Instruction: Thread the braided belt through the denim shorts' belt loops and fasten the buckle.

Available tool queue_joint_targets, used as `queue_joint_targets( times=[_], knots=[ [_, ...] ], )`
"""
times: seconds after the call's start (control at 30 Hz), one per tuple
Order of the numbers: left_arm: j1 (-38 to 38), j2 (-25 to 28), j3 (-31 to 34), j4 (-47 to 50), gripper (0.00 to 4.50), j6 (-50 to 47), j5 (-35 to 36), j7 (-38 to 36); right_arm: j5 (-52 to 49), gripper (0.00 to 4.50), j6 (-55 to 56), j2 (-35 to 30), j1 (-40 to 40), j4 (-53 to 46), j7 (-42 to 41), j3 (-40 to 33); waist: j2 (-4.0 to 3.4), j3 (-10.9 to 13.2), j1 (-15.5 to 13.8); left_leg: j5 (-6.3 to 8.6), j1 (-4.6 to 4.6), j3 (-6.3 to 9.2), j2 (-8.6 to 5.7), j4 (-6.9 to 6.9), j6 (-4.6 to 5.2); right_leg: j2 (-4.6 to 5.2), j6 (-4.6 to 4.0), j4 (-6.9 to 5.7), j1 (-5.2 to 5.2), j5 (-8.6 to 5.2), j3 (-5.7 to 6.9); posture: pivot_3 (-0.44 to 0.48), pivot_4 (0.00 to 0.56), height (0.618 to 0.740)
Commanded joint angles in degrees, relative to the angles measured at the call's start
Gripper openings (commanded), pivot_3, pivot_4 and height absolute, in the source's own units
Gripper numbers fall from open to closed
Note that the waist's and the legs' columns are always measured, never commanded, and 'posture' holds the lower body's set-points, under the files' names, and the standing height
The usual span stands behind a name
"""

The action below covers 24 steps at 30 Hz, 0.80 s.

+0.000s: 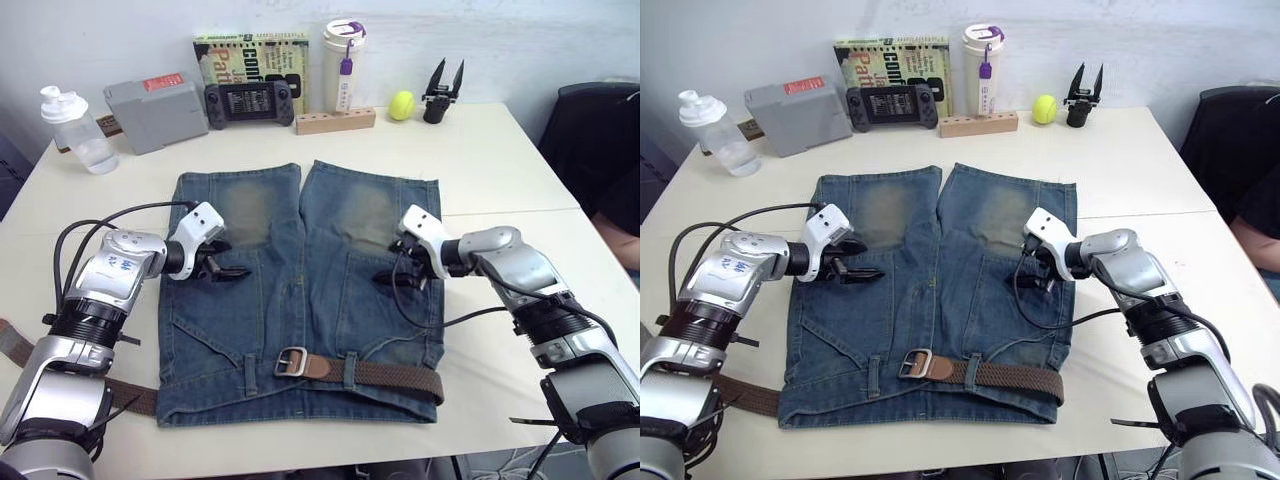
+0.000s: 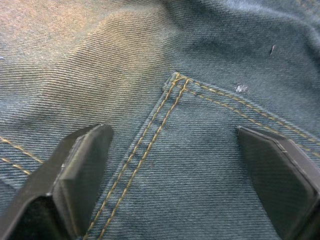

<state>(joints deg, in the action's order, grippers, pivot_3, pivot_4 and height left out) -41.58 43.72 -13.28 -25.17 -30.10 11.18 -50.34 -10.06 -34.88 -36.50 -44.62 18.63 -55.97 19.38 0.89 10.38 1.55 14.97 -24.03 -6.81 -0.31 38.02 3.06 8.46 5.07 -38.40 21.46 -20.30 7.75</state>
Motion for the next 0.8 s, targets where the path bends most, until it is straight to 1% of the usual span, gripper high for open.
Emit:
queue_joint_targets(
  times=[0.03, 0.07, 0.13, 0.17, 0.27, 0.3, 0.37, 0.4, 0.47, 0.53, 0.6, 0.63, 0.73, 0.8],
  knots=[
    [3.4, -0.9, -0.6, -0.6, 2.99, -2.8, -1.8, -1.5, 0.5, 3.04, -5.6, -0.1, 4.1, -2.5, -2.2, 1.8, -0.05, -0.4, 0.0, -0.01, 0.0, 0.0, 0.0, 0.0, 0.05, 0.0, -0.01, 0.01, 0.0, -0.01, 0.0, 0.0, 0.15, 0.696],
    [3.9, -0.8, -0.3, -0.2, 2.49, -2.8, -1.8, -2.0, 0.1, 2.49, -6.4, -0.1, 4.7, -4.0, -2.4, 1.4, -0.04, -0.5, 0.0, 0.0, 0.01, 0.02, 0.0, 0.0, 0.11, 0.0, -0.03, 0.01, -0.01, -0.02, 0.0, 0.0, 0.15, 0.696],
    [5.0, -0.6, 0.4, 1.3, 1.77, -3.6, -1.4, -3.2, -1.9, 1.69, -9.6, -0.1, 6.1, -7.8, -3.4, 0.3, -0.04, -0.6, 0.0, 0.02, 0.01, 0.02, 0.0, 0.0, 0.15, 0.0, -0.03, 0.09, -0.03, -0.02, 0.0, 0.0, 0.15, 0.696],
    [5.6, -0.3, 1.0, 2.3, 1.32, -4.3, -0.9, -3.9, -2.4, 1.21, -10.4, -0.1, 6.7, -9.6, -3.6, -0.2, -0.04, -0.6, 0.0, 0.03, 0.01, 0.02, 0.0, 0.0, 0.16, 0.0, -0.03, 0.1, -0.03, -0.02, 0.0, 0.0, 0.15, 0.696],
    [7.0, 0.8, 3.4, 5.7, 0.14, -6.2, 0.2, -5.0, -2.9, 0.0, -10.6, -0.8, 7.7, -15.1, -4.2, -0.9, -0.05, -0.6, 0.1, 0.05, -0.01, 0.02, 0.01, -0.03, 0.16, -0.01, -0.03, 0.2, -0.03, -0.02, 0.0, 0.0, 0.15, 0.696],
    [7.0, 0.9, 4.7, 6.2, 0.06, -6.4, 0.4, -4.5, -3.2, 0.0, -11.0, -1.0, 7.6, -16.4, -4.5, -1.2, -0.07, -0.5, 0.2, 0.06, -0.02, 0.02, 0.02, -0.04, 0.15, -0.02, -0.04, 0.21, -0.01, -0.02, 0.0, 0.0, 0.15, 0.696],
    [5.7, 1.2, 9.0, 7.6, 0.06, -9.0, 2.6, -3.6, -3.7, 0.0, -11.2, -1.4, 6.7, -17.6, -5.4, -1.8, -0.11, -0.5, 0.3, 0.05, -0.03, 0.01, 0.02, -0.08, 0.15, -0.03, -0.04, 0.27, 0.0, -0.02, 0.0, 0.0, 0.15, 0.696],
    [4.8, 1.7, 10.4, 8.0, 0.06, -9.6, 3.1, -3.2, -3.4, 0.0, -10.5, -1.5, 5.8, -17.1, -5.7, -2.1, -0.09, -0.4, 0.3, 0.05, -0.09, 0.01, 0.04, -0.08, 0.15, -0.04, -0.04, 0.28, 0.04, -0.02, 0.01, 0.0, 0.15, 0.696],
    [2.6, 2.3, 12.8, 7.7, 0.06, -10.6, 3.8, -2.8, -2.3, 0.0, -7.5, -0.4, 2.3, -13.0, -5.3, -3.4, -0.11, -0.2, 0.3, 0.03, -0.16, 0.01, 0.06, -0.08, 0.18, -0.06, -0.04, 0.27, 0.11, -0.02, 0.03, 0.0, 0.15, 0.696],
    [-0.4, 1.7, 14.4, 5.3, 0.06, -9.9, 3.8, -1.4, 0.8, 0.0, -0.4, 1.6, -3.5, -4.5, -2.5, -4.2, 0.01, 0.2, 0.3, 0.02, -0.17, 0.01, 0.05, -0.07, 0.19, -0.06, -0.04, 0.25, 0.13, -0.02, 0.03, 0.0, 0.15, 0.696],
    [-4.2, 0.4, 14.8, -0.2, 0.06, -6.1, 2.2, 1.3, 5.6, 0.0, 10.1, 4.1, -10.3, 8.2, 0.9, -2.7, 0.09, 0.6, 0.2, -0.11, -0.21, -0.02, 0.04, -0.05, 0.2, -0.05, -0.02, 0.12, 0.19, 0.0, 0.05, 0.0, 0.15, 0.696],
    [-5.4, 0.0, 14.5, -2.5, 0.06, -4.4, 1.2, 2.1, 6.9, 0.0, 13.4, 5.2, -12.6, 12.9, 1.7, -2.3, 0.09, 0.6, 0.2, -0.15, -0.24, -0.02, 0.03, -0.05, 0.17, -0.03, -0.02, 0.05, 0.27, 0.0, 0.04, 0.0, 0.15, 0.696],
    [-11.2, -1.9, 13.8, -14.0, 0.06, 3.5, -2.0, 6.0, 10.7, 0.0, 23.9, 9.5, -20.8, 29.3, 5.5, -1.9, 0.11, 0.6, 0.1, -0.2, -0.25, -0.01, 0.01, -0.11, 0.15, -0.05, -0.03, -0.12, 0.27, -0.01, 0.08, 0.0, 0.15, 0.696],
    [-16.1, -3.8, 13.1, -23.9, 0.06, 9.4, -4.3, 8.8, 14.2, 0.0, 30.3, 11.6, -25.8, 39.7, 9.6, -1.2, 0.13, 0.6, 0.2, -0.24, -0.37, -0.04, 0.0, -0.09, 0.2, -0.08, -0.03, -0.07, 0.26, -0.01, 0.17, 0.0, 0.15, 0.696]
  ],
)
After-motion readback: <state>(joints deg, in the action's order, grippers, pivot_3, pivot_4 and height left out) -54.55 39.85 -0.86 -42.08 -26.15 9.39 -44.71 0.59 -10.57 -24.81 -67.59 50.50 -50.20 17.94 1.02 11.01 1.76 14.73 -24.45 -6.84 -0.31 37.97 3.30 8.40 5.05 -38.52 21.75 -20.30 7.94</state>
